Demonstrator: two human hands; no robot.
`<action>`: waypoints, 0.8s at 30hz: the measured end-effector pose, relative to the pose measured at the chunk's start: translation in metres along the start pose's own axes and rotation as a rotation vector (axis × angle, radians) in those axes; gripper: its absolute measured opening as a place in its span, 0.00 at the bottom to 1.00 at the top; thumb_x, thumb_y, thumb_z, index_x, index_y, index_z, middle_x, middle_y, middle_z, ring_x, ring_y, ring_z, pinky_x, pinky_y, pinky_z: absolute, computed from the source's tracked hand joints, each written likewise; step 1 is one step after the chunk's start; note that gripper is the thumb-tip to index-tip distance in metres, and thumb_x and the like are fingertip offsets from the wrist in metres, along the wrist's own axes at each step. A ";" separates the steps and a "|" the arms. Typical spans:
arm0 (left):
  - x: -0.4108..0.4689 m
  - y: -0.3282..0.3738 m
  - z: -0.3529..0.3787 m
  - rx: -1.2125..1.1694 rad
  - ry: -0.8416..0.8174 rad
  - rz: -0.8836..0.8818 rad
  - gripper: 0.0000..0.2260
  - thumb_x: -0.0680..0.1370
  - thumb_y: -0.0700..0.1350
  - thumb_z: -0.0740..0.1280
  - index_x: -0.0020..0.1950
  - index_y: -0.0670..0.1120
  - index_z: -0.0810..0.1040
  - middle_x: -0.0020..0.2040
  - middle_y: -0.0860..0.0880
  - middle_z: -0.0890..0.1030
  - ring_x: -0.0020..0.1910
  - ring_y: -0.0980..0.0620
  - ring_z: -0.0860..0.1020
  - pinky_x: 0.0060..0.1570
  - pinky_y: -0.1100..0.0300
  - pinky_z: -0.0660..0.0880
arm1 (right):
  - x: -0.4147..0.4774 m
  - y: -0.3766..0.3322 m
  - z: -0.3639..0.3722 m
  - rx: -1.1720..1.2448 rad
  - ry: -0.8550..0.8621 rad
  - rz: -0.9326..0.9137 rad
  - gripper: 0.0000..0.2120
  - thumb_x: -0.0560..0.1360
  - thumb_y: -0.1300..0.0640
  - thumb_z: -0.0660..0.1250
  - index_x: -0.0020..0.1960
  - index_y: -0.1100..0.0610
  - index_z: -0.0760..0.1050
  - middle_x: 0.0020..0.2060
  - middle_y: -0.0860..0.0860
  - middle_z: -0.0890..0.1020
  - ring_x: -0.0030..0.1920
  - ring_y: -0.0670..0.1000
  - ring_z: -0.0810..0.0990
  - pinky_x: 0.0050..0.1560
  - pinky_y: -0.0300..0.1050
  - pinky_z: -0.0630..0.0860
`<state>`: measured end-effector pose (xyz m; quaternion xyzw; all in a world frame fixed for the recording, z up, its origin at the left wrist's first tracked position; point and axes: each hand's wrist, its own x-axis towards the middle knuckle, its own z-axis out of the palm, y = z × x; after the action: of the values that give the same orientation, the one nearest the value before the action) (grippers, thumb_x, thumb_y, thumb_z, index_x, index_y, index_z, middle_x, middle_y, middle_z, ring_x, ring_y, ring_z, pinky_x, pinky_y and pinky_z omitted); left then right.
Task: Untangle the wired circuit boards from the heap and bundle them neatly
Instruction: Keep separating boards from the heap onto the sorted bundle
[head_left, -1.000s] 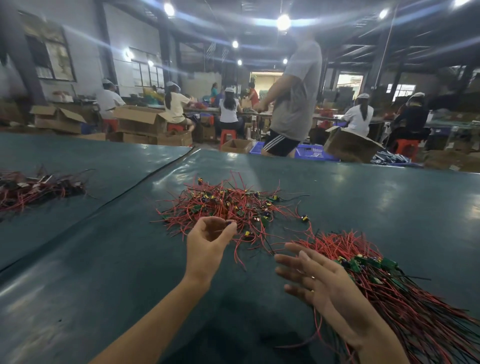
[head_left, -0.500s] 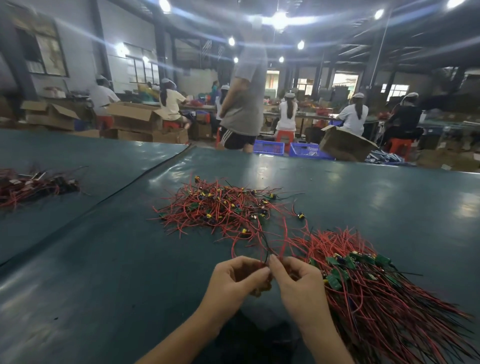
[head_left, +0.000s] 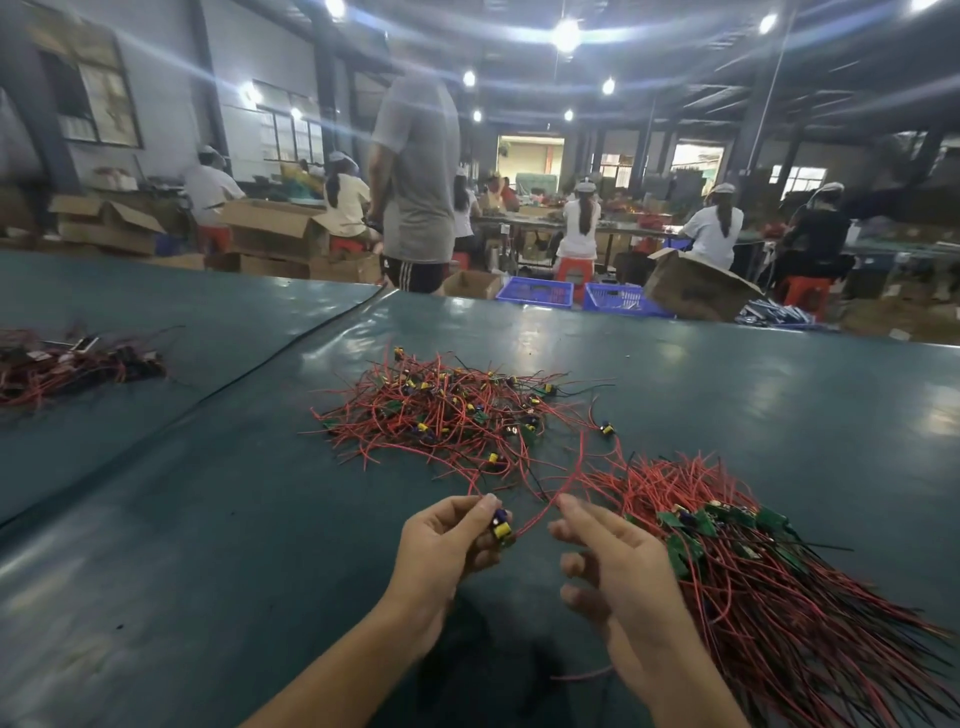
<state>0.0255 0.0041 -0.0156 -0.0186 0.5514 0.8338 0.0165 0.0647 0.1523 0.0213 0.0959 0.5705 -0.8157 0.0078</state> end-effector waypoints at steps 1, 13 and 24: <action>-0.001 -0.001 0.001 0.014 -0.017 0.010 0.10 0.66 0.49 0.74 0.40 0.43 0.85 0.37 0.45 0.83 0.31 0.56 0.78 0.32 0.64 0.77 | 0.000 0.005 0.005 -0.054 0.043 -0.005 0.11 0.69 0.56 0.75 0.49 0.60 0.81 0.30 0.49 0.81 0.22 0.43 0.71 0.19 0.37 0.69; -0.005 -0.001 0.008 0.034 -0.031 0.169 0.13 0.67 0.44 0.72 0.48 0.39 0.78 0.40 0.45 0.85 0.39 0.52 0.83 0.38 0.62 0.80 | 0.008 0.026 0.013 -0.104 0.166 -0.128 0.04 0.72 0.56 0.75 0.44 0.56 0.82 0.25 0.49 0.77 0.21 0.45 0.70 0.19 0.37 0.66; -0.001 0.005 0.008 -0.271 -0.004 -0.046 0.11 0.68 0.41 0.70 0.48 0.40 0.76 0.48 0.38 0.84 0.40 0.48 0.85 0.35 0.61 0.81 | 0.013 0.024 0.010 0.011 0.183 -0.151 0.06 0.74 0.58 0.72 0.41 0.60 0.81 0.29 0.51 0.82 0.22 0.45 0.71 0.21 0.38 0.69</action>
<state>0.0265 0.0093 -0.0077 -0.0318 0.4331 0.9001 0.0341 0.0537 0.1360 0.0007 0.1269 0.5699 -0.8049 -0.1064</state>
